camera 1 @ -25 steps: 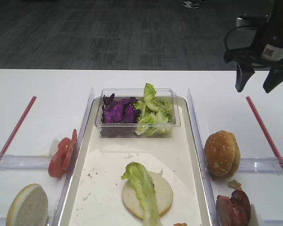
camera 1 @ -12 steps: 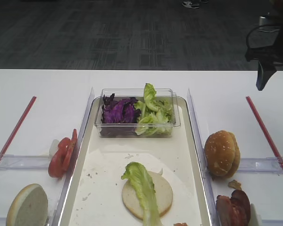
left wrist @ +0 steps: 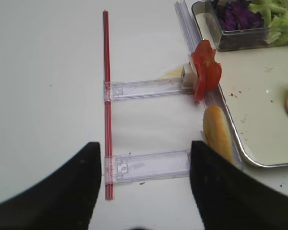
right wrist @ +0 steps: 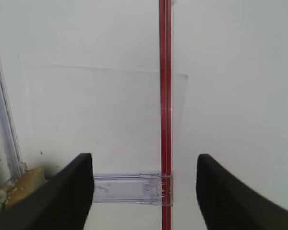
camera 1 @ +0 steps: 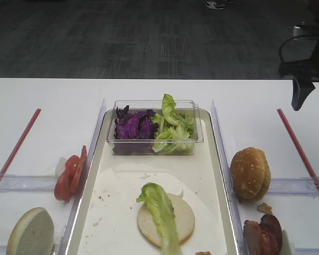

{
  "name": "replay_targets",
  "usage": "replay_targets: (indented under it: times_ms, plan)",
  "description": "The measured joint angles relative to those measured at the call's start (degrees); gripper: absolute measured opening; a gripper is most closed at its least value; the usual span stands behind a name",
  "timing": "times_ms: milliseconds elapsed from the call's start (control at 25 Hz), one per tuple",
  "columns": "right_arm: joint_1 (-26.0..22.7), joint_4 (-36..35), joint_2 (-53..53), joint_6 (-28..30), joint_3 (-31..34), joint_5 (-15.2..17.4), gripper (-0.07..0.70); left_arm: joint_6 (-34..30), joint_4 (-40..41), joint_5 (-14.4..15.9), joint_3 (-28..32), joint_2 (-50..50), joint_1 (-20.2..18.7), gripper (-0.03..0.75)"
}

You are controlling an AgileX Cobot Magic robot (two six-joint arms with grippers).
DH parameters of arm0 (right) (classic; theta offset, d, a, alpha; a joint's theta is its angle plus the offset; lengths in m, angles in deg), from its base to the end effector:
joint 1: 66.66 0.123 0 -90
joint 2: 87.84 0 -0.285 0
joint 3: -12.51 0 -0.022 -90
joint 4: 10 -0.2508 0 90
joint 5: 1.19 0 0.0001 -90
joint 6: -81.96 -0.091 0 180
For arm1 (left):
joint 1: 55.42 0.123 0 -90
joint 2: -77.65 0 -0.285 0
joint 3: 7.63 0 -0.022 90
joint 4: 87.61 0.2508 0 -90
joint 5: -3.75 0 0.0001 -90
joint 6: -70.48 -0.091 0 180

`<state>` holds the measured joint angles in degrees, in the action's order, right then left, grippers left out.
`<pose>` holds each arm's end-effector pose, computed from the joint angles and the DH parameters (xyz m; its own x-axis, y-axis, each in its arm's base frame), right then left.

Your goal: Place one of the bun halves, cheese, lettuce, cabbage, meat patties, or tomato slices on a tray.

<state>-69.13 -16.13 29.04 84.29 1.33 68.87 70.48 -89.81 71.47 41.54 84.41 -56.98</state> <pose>0.3831 -0.0074 0.2402 -0.9963 0.0389 -0.0762 0.0312 0.9945 0.0998 -0.0120 -0.0029 0.2648 -0.5545 0.0005 -0.8322 0.0487 0.9983 -0.0318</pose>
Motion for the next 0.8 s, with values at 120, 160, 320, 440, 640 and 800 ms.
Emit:
replay_targets:
  times_ms: [120, 160, 320, 440, 640, 800]
  plan:
    - [0.00, 1.03, -2.92, 0.83, 3.10, 0.00, 0.480, 0.00, 0.00, 0.00, 0.00, 0.00, 0.00, 0.391]
    - [0.00, 1.14, -4.26, 0.92, 4.15, 0.00, 0.480, 0.00, 0.09, 0.00, 0.00, 0.00, 0.00, 0.391]
    - [0.00, 1.14, -9.31, 1.05, 9.83, 0.00, 0.480, 0.00, 0.09, 0.00, 0.00, 0.00, 0.00, 0.391]
    - [0.00, 1.25, -13.06, 1.17, 13.98, 0.00, 0.480, 0.00, 0.09, 0.00, 0.00, 0.00, 0.00, 0.391]
    - [0.00, 1.25, -19.62, 1.17, 21.24, 0.00, 0.480, 0.00, 0.09, 0.00, 0.00, 0.00, 0.00, 0.391]
    - [0.00, 1.25, -24.18, 1.29, 26.17, 0.00, 0.480, 0.00, 0.09, 0.00, 0.00, 0.00, 0.00, 0.391]
